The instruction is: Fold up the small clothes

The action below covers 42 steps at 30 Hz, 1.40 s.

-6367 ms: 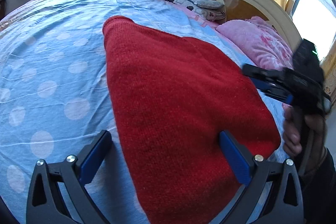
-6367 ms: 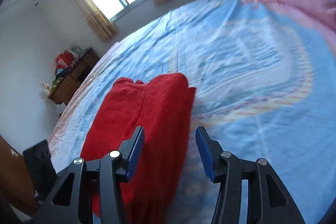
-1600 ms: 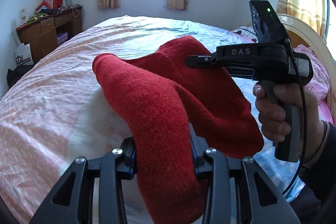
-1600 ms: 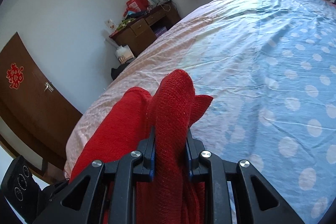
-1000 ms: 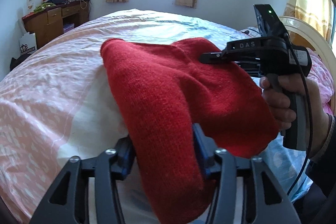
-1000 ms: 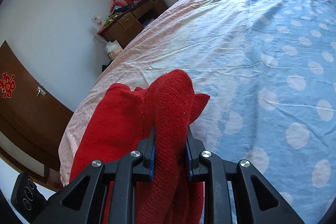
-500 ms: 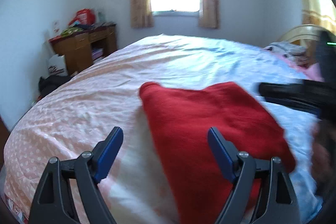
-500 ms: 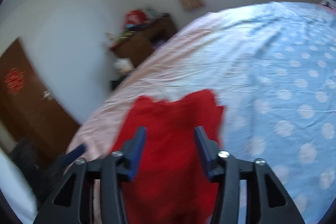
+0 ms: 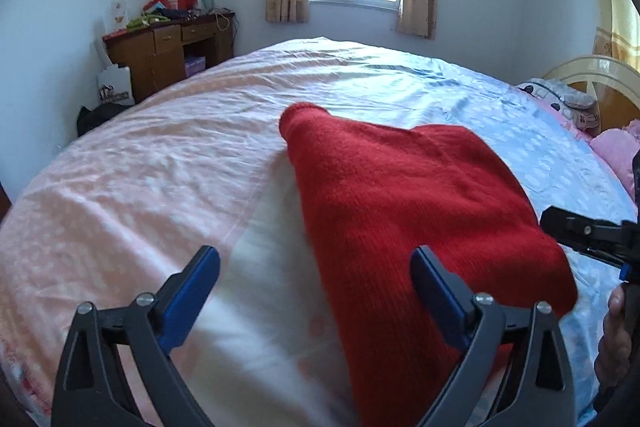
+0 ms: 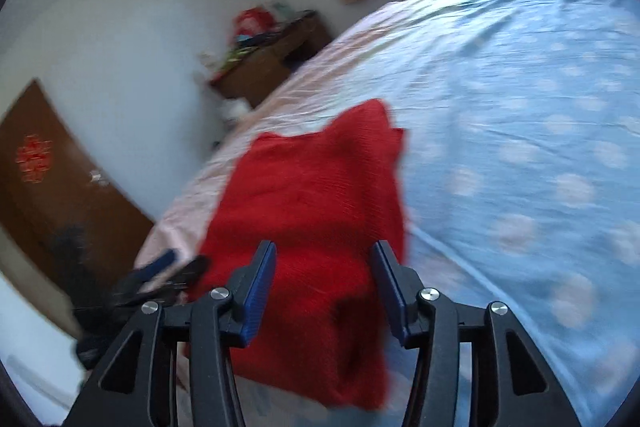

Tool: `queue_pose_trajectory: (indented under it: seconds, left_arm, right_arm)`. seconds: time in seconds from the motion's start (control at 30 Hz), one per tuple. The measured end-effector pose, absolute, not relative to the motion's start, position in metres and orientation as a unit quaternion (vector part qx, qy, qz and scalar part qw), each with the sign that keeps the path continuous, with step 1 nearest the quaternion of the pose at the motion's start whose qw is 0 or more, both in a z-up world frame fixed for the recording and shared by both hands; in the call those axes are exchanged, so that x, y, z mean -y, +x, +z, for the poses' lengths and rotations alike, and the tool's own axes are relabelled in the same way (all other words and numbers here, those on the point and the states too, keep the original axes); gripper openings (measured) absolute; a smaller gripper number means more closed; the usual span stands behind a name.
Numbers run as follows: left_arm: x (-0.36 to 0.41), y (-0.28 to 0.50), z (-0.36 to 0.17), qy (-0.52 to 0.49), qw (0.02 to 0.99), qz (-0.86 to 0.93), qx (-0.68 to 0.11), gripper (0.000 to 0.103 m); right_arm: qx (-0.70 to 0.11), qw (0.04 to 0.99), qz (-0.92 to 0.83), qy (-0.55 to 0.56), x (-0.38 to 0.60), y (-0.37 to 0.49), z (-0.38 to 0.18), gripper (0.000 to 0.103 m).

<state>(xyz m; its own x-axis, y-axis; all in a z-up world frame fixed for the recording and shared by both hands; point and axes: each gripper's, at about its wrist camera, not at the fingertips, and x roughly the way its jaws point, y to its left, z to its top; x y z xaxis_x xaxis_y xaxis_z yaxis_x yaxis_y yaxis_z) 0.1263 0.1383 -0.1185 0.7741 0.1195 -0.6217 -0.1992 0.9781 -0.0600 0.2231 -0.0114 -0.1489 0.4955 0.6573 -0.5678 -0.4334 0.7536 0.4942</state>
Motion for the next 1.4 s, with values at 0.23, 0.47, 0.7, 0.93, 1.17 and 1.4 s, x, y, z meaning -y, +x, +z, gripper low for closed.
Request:
queue_pose_trajectory:
  seconds: [0.23, 0.47, 0.7, 0.93, 1.17, 1.4]
  left_arm:
    - [-0.124, 0.098, -0.071, -0.053, 0.957, 0.08, -0.274, 0.103]
    - [-0.119, 0.084, -0.048, -0.049, 0.965, 0.07, -0.247, 0.103]
    - [-0.117, 0.082, -0.047, -0.042, 0.966, 0.073, -0.244, 0.103]
    - [-0.12, 0.081, -0.048, -0.045, 0.966, 0.073, -0.243, 0.103]
    - [-0.121, 0.082, -0.048, -0.048, 0.966, 0.073, -0.244, 0.103]
    - [-0.121, 0.081, -0.048, -0.048, 0.966, 0.072, -0.245, 0.103]
  right_arm:
    - [-0.283, 0.925, 0.25, 0.048, 0.018, 0.17, -0.095, 0.061]
    - [-0.211, 0.946, 0.246, 0.017, 0.021, 0.136, -0.064, 0.077]
    - [-0.217, 0.943, 0.25, 0.016, 0.022, 0.131, -0.065, 0.077]
    - [-0.217, 0.943, 0.25, 0.022, 0.023, 0.13, -0.064, 0.077]
    - [-0.221, 0.942, 0.25, 0.021, 0.022, 0.128, -0.065, 0.077]
    - [-0.22, 0.942, 0.252, 0.022, 0.021, 0.128, -0.066, 0.077]
